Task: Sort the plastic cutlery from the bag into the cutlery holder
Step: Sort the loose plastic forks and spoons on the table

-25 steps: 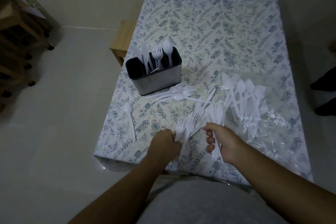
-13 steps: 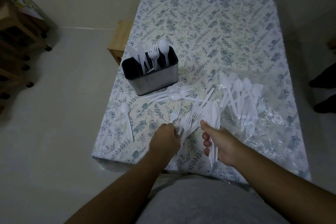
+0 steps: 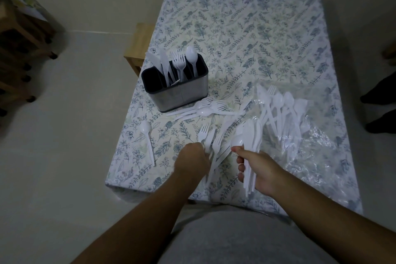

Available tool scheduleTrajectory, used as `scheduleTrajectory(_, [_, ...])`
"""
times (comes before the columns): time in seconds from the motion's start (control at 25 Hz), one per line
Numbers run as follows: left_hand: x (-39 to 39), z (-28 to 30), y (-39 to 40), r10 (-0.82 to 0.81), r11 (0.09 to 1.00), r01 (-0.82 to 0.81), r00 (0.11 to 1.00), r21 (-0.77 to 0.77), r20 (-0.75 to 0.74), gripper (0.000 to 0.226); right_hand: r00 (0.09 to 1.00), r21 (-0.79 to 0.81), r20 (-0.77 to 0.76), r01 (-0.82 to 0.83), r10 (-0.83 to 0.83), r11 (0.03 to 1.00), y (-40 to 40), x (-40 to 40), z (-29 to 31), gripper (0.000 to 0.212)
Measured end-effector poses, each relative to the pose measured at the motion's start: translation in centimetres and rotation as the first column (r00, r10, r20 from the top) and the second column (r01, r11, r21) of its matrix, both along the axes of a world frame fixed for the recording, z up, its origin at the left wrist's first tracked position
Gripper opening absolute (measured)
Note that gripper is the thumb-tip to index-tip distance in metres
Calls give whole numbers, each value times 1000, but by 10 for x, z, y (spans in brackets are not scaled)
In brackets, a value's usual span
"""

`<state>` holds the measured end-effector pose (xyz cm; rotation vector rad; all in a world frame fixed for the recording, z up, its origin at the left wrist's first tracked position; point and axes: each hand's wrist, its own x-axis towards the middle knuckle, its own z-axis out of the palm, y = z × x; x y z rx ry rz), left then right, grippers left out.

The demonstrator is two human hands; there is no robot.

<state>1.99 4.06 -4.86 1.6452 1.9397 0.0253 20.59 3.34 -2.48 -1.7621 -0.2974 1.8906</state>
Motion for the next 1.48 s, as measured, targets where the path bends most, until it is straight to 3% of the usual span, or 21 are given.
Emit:
scheduleTrajectory(0.2, [5, 25, -1, -58, 992, 53, 997, 118, 41, 27, 999, 38, -43, -3, 4, 999, -1, 0, 0, 21])
scheduleTrajectory(0.36, [33, 41, 0, -245, 969, 218, 920, 121, 305, 27, 998, 107, -14, -59, 60, 992, -2, 0, -1, 42])
scheduleTrajectory(0.44, [37, 39, 1, -276, 960, 243, 891, 137, 361, 27, 998, 103, 20, -67, 65, 992, -2, 4, -3, 61])
scheduleTrajectory(0.56, [24, 26, 1, -118, 988, 91, 967, 125, 225, 22, 998, 84, 22, -58, 56, 995, -2, 13, -6, 36])
scheduleTrajectory(0.64, [13, 15, 0, -54, 994, 44, 994, 101, 97, 16, 1000, 79, 17, -8, 7, 997, -5, 14, -5, 32])
scheduleTrajectory(0.8, [16, 6, 5, -56, 997, 55, 998, 53, 14, 20, 999, 77, -50, 14, -10, 997, -9, 9, -3, 26])
scheduleTrajectory(0.96, [19, 13, 16, -126, 992, 128, 989, 14, -81, 19, 994, 81, 50, -99, 95, 992, -6, 9, -4, 30])
scheduleTrajectory(1.04, [11, 23, 16, -129, 991, 130, 989, 9, -78, 22, 997, 79, 45, -68, 65, 995, -2, 7, -1, 24])
scheduleTrajectory(1.16, [-5, 38, 8, -86, 996, 86, 996, 29, -3, 24, 1000, 51, 10, 23, -23, 998, 4, 3, 0, 13])
scheduleTrajectory(1.24, [-12, 48, 2, 31, 999, -27, 987, -28, 155, 25, 995, 25, -59, 77, -75, 997, 8, -2, 1, 8])
scheduleTrajectory(1.36, [-8, 61, -8, 187, 970, -103, 892, -218, 412, 24, 997, 59, -66, 48, -44, 997, 12, -14, 3, 25])
scheduleTrajectory(1.48, [3, 65, -14, 47, 978, 43, 909, -204, 415, 21, 996, 92, -88, -13, 22, 996, 16, -22, 4, 30])
